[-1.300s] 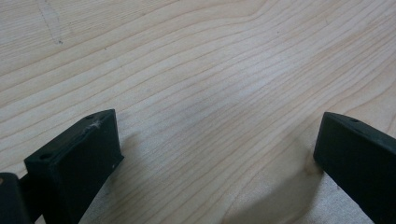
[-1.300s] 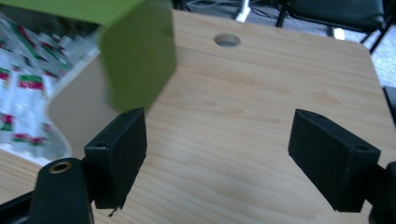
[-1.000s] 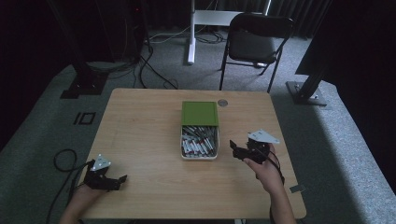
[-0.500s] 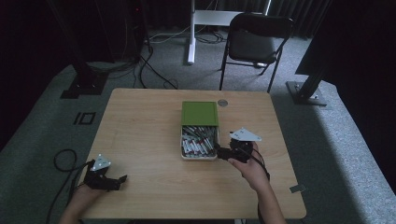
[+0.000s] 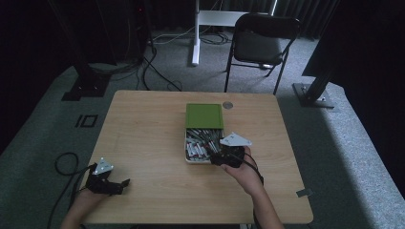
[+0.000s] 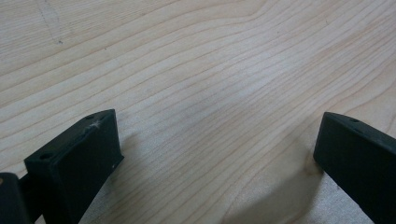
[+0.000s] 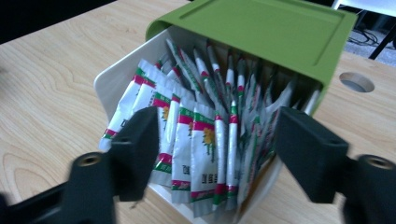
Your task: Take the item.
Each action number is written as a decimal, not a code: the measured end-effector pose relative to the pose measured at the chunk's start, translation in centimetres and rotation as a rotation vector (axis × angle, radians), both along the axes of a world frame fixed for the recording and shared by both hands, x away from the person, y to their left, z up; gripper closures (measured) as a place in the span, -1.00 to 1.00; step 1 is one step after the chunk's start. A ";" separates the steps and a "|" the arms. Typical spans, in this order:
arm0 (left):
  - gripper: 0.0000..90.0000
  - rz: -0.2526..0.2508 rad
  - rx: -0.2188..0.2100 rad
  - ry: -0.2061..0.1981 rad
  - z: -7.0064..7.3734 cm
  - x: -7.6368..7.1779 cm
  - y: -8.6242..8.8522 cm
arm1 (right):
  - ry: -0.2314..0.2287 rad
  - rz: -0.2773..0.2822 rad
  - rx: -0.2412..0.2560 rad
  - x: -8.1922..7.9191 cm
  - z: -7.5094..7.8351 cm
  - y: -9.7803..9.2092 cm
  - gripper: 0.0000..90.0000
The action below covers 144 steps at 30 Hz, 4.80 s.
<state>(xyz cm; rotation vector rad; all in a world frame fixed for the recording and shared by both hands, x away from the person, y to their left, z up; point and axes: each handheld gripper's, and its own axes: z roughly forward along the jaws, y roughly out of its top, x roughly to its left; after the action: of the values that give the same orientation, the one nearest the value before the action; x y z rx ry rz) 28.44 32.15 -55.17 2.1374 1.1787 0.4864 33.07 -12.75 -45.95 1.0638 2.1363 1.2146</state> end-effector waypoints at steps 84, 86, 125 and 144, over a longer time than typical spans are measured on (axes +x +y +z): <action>-0.97 0.000 0.000 -0.001 0.0 0.0 0.0 | -0.098 -0.251 0.118 0.5 4.0 -5.6 1.00; -0.97 -0.001 0.001 -0.001 0.0 0.0 0.0 | -0.077 -0.258 0.112 0.6 3.3 -5.9 1.00; -0.97 0.000 0.000 0.000 0.0 0.0 0.0 | 0.175 -0.312 0.085 5.4 -8.6 -8.5 0.65; -0.97 0.000 0.000 0.000 0.0 0.0 0.0 | 0.153 -0.362 0.005 3.8 -8.2 -11.9 -0.19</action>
<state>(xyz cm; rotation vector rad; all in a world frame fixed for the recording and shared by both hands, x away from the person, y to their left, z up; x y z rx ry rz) 28.44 32.15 -55.17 2.1371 1.1784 0.4865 36.89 -24.68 -54.14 1.5096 1.9330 0.9945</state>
